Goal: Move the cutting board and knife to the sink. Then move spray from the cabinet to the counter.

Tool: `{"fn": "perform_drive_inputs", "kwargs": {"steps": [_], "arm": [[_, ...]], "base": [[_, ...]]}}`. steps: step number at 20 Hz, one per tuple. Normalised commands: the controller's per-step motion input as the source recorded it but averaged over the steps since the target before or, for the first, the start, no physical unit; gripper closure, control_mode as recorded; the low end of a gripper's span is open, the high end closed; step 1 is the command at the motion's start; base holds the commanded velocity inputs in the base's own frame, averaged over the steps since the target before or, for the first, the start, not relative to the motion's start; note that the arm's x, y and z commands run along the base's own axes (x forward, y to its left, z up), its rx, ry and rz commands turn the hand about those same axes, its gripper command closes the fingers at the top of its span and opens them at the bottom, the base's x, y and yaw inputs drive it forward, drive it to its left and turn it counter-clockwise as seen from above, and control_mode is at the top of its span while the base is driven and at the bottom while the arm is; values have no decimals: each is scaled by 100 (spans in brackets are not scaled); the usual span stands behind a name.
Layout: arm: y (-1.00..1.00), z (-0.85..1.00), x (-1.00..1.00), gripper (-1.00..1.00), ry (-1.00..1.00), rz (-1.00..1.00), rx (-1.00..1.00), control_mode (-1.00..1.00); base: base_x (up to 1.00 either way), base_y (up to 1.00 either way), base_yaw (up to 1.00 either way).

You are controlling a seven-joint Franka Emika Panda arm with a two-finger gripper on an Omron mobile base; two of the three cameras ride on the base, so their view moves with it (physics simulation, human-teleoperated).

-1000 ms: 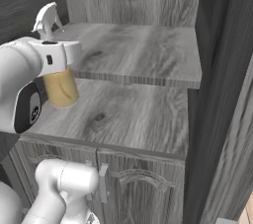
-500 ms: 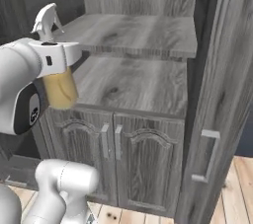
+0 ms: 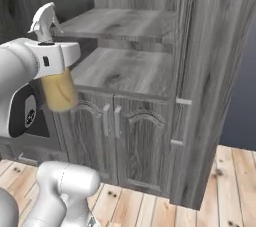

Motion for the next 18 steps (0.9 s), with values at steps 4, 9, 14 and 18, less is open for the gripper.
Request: {"fn": "perform_drive_inputs", "kwargs": {"steps": [4, 9, 14, 18], "arm": [[0, 0, 0, 100, 0, 0, 0, 100], [0, 0, 0, 100, 0, 0, 0, 100], [0, 0, 0, 100, 0, 0, 0, 100], [0, 0, 0, 100, 0, 0, 0, 100]], "base": [[-45, -35, 40], [-67, -8, 60], [-69, 0, 75], [-58, -7, 80]]}}
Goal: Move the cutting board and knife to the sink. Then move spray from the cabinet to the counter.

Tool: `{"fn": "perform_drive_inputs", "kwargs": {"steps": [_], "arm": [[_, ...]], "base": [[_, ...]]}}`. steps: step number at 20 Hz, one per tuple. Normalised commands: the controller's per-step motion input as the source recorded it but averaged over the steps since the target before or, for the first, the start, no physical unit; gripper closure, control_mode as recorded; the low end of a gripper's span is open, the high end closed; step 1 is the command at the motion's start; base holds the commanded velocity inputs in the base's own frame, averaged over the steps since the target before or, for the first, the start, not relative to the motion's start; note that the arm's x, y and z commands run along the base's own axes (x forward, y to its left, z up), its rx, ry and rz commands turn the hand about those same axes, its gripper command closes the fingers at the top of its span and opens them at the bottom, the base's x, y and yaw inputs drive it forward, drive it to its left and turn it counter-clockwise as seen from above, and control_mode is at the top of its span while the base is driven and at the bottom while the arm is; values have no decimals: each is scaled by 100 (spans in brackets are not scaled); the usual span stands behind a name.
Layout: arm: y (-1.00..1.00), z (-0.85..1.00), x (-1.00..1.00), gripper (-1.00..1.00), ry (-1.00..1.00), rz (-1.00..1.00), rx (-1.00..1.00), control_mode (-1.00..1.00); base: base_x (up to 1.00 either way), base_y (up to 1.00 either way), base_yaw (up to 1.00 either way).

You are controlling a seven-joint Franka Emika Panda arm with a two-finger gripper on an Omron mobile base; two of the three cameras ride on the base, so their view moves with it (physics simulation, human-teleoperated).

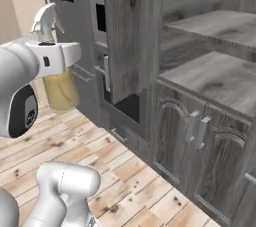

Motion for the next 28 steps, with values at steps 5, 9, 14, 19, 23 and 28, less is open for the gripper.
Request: {"fn": "perform_drive_inputs", "kwargs": {"steps": [5, 9, 14, 19, 23, 28], "arm": [[0, 0, 0, 100, 0, 0, 0, 100], [0, 0, 0, 100, 0, 0, 0, 100], [0, 0, 0, 100, 0, 0, 0, 100], [0, 0, 0, 100, 0, 0, 0, 100], [0, 0, 0, 100, 0, 0, 0, 100], [0, 0, 0, 100, 0, 0, 0, 100]], "base": [[-63, -34, 75], [-77, -57, 67], [-75, -39, 72], [-94, -30, 66], [-99, 11, 64], [-61, 82, 37]]}}
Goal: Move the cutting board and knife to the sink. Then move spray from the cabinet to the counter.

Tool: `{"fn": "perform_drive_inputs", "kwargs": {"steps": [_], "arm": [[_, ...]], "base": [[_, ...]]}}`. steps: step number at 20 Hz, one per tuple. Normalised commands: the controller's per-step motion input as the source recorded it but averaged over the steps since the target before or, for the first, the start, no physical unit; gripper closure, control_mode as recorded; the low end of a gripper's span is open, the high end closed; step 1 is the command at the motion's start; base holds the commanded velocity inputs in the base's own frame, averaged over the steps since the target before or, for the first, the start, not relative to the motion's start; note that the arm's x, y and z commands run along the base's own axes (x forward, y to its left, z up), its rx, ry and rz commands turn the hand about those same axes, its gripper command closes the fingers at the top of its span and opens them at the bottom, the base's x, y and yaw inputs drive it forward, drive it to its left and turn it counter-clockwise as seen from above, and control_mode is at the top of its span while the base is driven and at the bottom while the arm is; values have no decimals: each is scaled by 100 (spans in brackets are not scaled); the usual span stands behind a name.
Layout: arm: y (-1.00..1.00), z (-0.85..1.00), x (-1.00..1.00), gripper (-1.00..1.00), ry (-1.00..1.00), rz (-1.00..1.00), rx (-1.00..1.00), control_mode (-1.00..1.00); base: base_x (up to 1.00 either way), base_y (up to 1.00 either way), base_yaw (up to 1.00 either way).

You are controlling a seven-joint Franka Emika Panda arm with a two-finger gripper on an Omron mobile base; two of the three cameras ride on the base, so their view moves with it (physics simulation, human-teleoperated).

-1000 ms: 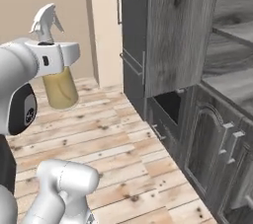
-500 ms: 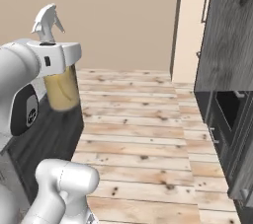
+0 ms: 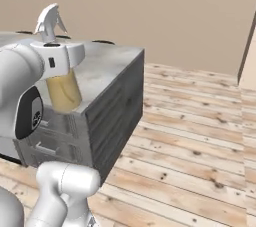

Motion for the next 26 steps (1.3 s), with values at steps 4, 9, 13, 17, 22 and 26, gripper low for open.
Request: {"fn": "perform_drive_inputs", "kwargs": {"steps": [4, 9, 13, 17, 22, 26], "arm": [[0, 0, 0, 100, 0, 0, 0, 100], [0, 0, 0, 100, 0, 0, 0, 100], [0, 0, 0, 100, 0, 0, 0, 100], [0, 0, 0, 100, 0, 0, 0, 100], [0, 0, 0, 100, 0, 0, 0, 100], [0, 0, 0, 100, 0, 0, 0, 100]], "base": [[-6, 100, 13], [13, 100, 3], [41, 100, 0], [55, 100, -4], [65, 100, -7], [69, 100, -9]]}}
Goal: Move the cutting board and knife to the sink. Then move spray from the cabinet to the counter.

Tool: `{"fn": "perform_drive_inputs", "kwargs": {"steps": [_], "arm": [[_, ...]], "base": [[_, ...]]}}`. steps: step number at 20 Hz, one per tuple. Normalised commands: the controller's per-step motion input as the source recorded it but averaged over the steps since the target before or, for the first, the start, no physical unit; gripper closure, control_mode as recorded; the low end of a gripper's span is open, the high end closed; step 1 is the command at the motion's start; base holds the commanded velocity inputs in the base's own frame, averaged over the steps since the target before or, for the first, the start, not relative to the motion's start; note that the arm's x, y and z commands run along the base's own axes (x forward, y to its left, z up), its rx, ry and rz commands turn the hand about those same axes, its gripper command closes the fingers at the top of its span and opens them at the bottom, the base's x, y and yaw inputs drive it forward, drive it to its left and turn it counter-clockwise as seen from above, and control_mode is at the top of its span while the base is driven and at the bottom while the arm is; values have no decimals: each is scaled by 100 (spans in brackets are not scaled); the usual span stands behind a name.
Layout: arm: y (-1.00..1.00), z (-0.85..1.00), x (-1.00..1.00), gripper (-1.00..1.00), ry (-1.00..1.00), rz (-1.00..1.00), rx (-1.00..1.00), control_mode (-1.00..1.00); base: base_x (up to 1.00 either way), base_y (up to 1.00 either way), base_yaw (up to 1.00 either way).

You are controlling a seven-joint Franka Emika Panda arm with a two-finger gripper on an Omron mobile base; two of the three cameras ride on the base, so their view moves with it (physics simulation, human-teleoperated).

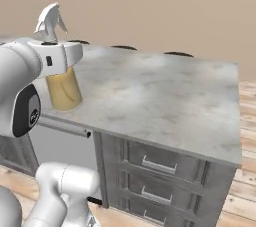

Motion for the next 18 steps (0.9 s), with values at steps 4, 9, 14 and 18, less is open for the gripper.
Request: {"fn": "perform_drive_inputs", "kwargs": {"steps": [4, 9, 14, 18], "arm": [[0, 0, 0, 100, 0, 0, 0, 100], [0, 0, 0, 100, 0, 0, 0, 100], [0, 0, 0, 100, 0, 0, 0, 100], [0, 0, 0, 100, 0, 0, 0, 100]], "base": [[48, 100, -13], [15, 100, -13], [0, 100, -12], [0, 100, -11]]}}
